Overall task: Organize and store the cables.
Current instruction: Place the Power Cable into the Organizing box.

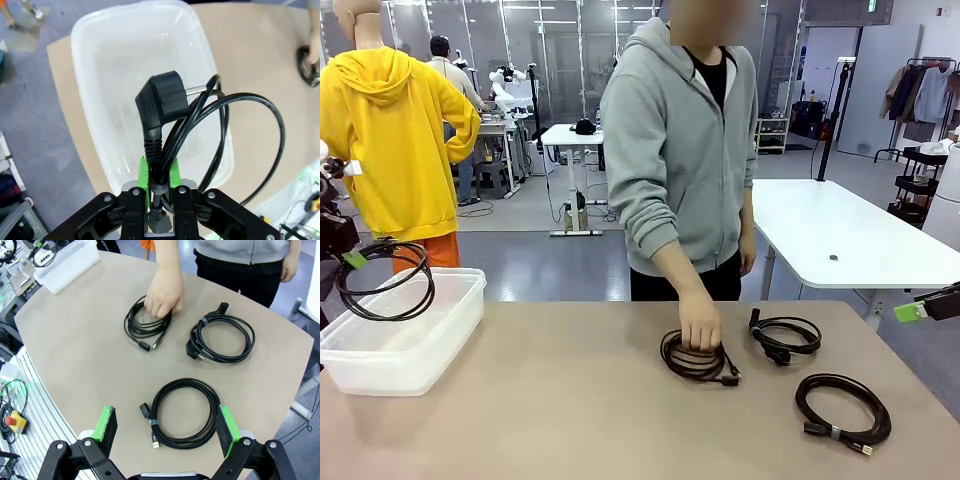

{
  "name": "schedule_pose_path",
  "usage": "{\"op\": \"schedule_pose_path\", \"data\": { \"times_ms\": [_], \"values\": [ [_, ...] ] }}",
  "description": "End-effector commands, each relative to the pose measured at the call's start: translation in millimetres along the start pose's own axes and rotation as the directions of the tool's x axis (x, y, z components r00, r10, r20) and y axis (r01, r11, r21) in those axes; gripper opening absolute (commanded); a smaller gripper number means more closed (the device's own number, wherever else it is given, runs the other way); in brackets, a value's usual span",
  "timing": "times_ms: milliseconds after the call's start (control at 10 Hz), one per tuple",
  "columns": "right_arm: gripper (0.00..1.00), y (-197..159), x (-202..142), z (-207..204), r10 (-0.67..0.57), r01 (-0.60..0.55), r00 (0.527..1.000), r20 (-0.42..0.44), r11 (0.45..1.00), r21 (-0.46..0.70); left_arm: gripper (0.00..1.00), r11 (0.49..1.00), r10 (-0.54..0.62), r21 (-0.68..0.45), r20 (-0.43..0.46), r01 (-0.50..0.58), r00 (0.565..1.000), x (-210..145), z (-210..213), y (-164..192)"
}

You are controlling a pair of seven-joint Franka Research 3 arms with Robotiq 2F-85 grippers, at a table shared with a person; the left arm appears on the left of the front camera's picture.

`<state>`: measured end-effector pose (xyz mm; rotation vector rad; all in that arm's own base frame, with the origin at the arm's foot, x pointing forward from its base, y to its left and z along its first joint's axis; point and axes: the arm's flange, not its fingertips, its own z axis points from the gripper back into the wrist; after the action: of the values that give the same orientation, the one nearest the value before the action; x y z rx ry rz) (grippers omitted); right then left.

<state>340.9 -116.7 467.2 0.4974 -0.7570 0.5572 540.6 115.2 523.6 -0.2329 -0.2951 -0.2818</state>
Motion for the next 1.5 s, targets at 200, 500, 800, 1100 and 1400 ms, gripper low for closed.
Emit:
{"op": "schedule_pose_path", "data": {
  "times_ms": [200, 500, 800, 1100, 1400],
  "values": [
    [1.0, -1.7, -0.4, 0.2, 0.016, -0.016, 1.0, 0.014, 1.0, 0.01, 0.18, 0.998, 0.055, 0.024, 0.07, -0.057, 0.996, 13.9, -57.4, 16.6],
    [1.0, -1.7, -0.4, 0.2, 0.016, -0.016, 1.0, 0.014, 1.0, 0.01, 0.18, 0.992, 0.108, 0.061, 0.033, -0.11, 0.994, 12.3, -100.8, 27.2],
    [1.0, -1.7, -0.4, 0.2, 0.016, -0.016, 1.0, 0.014, 1.0, 0.01, 0.18, 0.987, 0.148, 0.067, -0.018, -0.146, 0.989, 10.4, -128.9, 31.8],
    [1.0, -1.7, -0.4, 0.2, 0.016, -0.016, 1.0, 0.014, 1.0, 0.01, 0.51, 0.983, 0.168, 0.077, -0.037, -0.165, 0.985, 10.2, -136.1, 26.4],
    [1.0, -1.7, -0.4, 0.2, 0.016, -0.016, 1.0, 0.014, 1.0, 0.01, 1.0, 0.98, 0.183, 0.085, -0.025, -0.181, 0.983, 12.8, -134.1, 21.0]
  ]
}}
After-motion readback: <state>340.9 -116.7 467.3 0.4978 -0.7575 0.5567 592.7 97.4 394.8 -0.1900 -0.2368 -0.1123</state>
